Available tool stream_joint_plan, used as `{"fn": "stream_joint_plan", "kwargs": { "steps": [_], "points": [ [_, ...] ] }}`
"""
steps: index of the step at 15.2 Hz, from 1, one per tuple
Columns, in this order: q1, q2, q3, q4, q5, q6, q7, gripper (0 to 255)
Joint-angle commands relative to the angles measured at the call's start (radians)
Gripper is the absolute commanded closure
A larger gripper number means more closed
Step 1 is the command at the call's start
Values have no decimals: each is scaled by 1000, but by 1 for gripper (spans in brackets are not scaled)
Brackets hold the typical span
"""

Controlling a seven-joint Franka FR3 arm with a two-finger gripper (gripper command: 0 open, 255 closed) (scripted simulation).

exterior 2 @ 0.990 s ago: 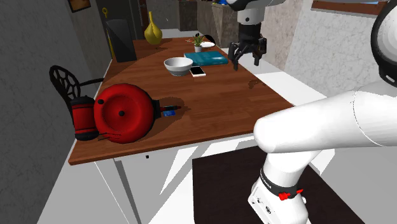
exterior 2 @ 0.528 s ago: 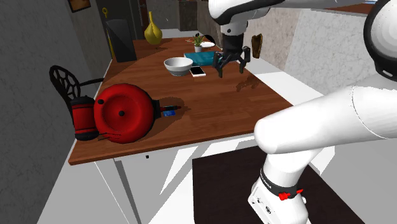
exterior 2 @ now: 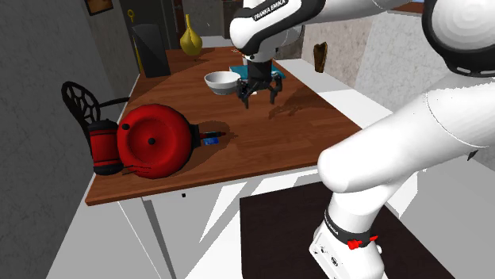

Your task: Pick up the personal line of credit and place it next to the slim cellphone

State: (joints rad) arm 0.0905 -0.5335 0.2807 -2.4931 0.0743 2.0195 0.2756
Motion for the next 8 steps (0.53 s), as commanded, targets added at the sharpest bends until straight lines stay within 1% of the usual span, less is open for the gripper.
{"fn": "stream_joint_plan", "kwargs": {
  "steps": [1,5,8],
  "points": [
    [4,58,40,20,4,49,51,0],
    [3,183,118,67,-14,144,157,0],
    [-3,286,175,117,-53,207,247,0]
  ]
}}
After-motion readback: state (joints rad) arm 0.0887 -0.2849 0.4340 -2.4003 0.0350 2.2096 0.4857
